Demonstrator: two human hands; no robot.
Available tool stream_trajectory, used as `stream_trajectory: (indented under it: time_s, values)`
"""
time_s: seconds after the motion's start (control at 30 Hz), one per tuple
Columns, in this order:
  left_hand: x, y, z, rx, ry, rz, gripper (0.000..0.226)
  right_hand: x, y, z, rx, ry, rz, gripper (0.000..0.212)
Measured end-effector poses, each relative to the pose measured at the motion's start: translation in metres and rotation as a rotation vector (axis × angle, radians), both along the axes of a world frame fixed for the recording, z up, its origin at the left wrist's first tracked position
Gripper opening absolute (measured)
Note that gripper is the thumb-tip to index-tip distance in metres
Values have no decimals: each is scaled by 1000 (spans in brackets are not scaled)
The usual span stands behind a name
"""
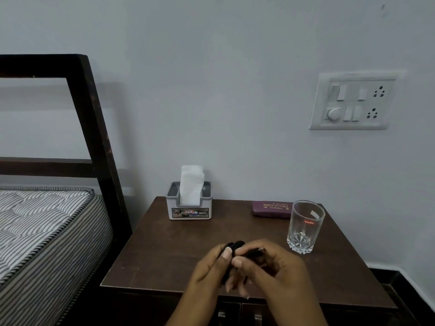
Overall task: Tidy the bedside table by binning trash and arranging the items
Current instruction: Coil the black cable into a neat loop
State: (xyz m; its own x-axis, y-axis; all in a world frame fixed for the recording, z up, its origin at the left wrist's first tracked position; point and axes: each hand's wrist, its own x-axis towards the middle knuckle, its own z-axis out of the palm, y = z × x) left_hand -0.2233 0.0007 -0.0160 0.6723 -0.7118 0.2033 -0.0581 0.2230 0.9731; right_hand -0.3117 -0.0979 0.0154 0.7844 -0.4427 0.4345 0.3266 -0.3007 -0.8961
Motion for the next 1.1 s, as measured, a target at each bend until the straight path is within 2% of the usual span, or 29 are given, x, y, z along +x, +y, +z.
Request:
stream_trajectory:
  time_s: [0.07, 0.17, 0.27, 0.37, 0.47, 0.53, 0.63, 0.77, 0.9, 0.97, 1.03, 1.1]
  values:
    - [-8, 0, 3, 7, 30, 1, 33, 1, 0, -4, 130, -70, -23, 14]
    - [-11, 5, 5, 83, -47, 2, 32, 2, -7, -12, 316, -77, -32, 23]
    - [-10, 13, 10, 200, -99, -123, 37, -6, -18, -12, 208, -19, 73, 47]
    - [-8, 22, 16, 318, 15, -308, 43, -8, -26, -12, 47, 62, 127, 44]
    - [-5, 28, 23, 254, 132, -466, 41, -2, -27, -26, 230, 101, 246, 48]
    - [-1, 26, 22, 228, 166, -493, 40, 3, -24, -39, 373, 129, 275, 51]
    - [2, 24, 15, 243, 269, -454, 41, 6, -20, -51, 497, 151, 310, 49]
    - [-2, 20, 11, 330, 352, -311, 52, 6, -17, -54, 466, 196, 225, 31]
    - [-1, 11, 13, 271, 272, -152, 46, 10, -7, -55, 528, 207, 132, 29]
    - [-2, 6, 16, 244, 229, -136, 46, 12, -2, -53, 542, 202, 116, 28]
    - [-1, 3, 19, 222, 204, -136, 48, 15, 0, -51, 472, 180, 94, 30]
    - [1, 3, 19, 165, 233, -145, 40, 18, 2, -49, 449, 126, 44, 28]
